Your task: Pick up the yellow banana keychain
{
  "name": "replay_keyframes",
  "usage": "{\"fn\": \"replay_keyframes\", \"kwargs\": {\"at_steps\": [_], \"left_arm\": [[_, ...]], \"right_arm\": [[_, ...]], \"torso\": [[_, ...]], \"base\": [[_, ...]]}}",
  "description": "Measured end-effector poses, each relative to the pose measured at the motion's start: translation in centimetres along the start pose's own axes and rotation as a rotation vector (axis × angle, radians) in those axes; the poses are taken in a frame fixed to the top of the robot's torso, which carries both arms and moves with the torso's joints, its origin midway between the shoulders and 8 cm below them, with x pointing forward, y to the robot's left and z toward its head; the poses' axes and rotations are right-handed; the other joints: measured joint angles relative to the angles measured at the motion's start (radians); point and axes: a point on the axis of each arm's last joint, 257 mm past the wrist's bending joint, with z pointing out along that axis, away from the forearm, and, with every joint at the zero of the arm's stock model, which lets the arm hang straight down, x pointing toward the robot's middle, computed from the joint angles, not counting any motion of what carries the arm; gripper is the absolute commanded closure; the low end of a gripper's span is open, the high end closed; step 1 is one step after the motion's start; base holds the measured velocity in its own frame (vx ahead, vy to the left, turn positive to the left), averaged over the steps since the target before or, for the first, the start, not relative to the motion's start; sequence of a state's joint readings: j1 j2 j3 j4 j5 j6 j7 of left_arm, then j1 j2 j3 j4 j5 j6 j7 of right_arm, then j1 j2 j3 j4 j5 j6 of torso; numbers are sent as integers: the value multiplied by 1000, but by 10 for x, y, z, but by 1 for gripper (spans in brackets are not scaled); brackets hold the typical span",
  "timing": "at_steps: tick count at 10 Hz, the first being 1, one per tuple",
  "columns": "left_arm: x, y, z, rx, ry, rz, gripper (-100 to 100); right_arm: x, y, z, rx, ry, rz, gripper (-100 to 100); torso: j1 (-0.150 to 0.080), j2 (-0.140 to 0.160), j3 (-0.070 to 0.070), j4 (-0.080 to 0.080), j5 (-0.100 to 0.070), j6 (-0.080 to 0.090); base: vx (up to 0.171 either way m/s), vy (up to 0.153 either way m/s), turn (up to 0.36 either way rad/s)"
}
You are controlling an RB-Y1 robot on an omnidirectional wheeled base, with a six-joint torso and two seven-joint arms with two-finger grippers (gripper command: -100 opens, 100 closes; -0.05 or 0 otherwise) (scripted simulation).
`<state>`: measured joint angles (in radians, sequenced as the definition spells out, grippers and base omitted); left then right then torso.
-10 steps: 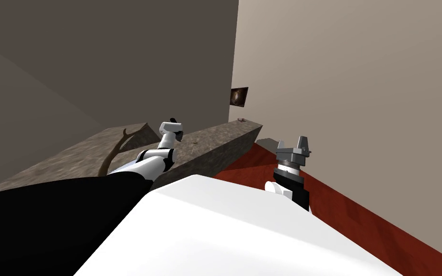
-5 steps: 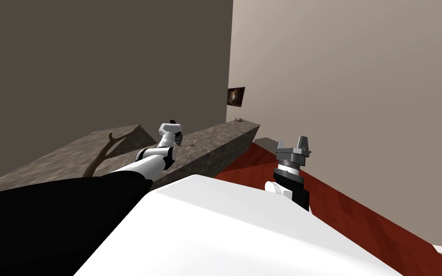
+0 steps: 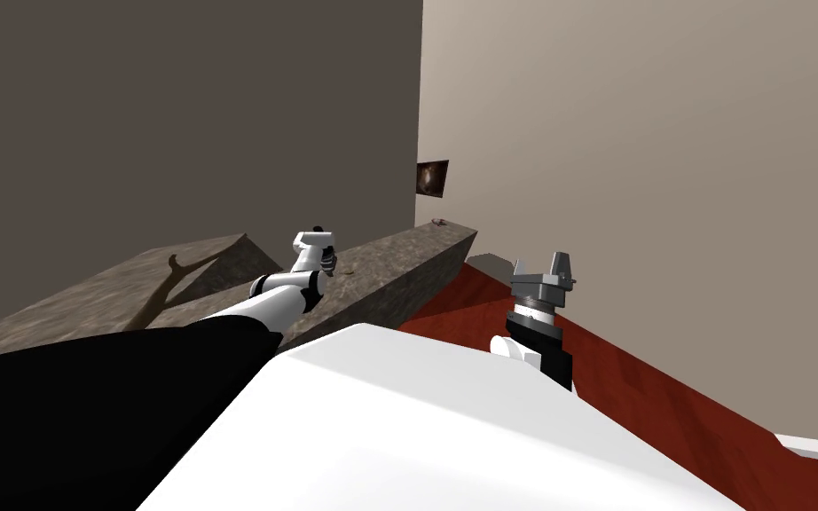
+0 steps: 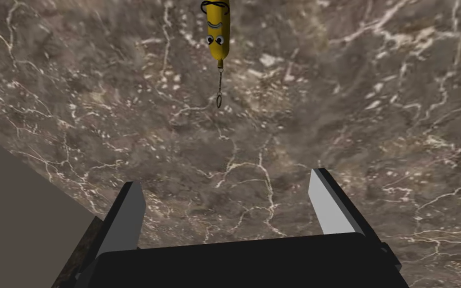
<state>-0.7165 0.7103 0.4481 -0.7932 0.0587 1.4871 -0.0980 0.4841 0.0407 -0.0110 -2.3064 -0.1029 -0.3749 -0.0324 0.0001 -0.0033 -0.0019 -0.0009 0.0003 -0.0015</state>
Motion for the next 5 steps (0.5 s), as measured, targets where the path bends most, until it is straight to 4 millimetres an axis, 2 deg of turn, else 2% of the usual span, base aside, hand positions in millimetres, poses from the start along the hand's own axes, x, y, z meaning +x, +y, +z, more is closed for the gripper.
{"fn": "replay_keyframes", "kwargs": {"at_steps": [2, 3, 5], "left_arm": [[1, 16, 5, -69, 17, -15, -100], [3, 35, 11, -119, 30, -27, -100], [6, 43, 14, -155, 39, -34, -100]], "right_arm": [[0, 0, 0, 0, 0, 0, 0], [0, 0, 0, 0, 0, 0, 0], [0, 0, 0, 0, 0, 0, 0]], "torso": [[1, -2, -1, 0, 0, 0], [2, -4, -2, -1, 1, 0], [0, -1, -1, 0, 0, -1]], "base": [[104, 30, -131], [87, 27, -48], [15, 0, 10]]}}
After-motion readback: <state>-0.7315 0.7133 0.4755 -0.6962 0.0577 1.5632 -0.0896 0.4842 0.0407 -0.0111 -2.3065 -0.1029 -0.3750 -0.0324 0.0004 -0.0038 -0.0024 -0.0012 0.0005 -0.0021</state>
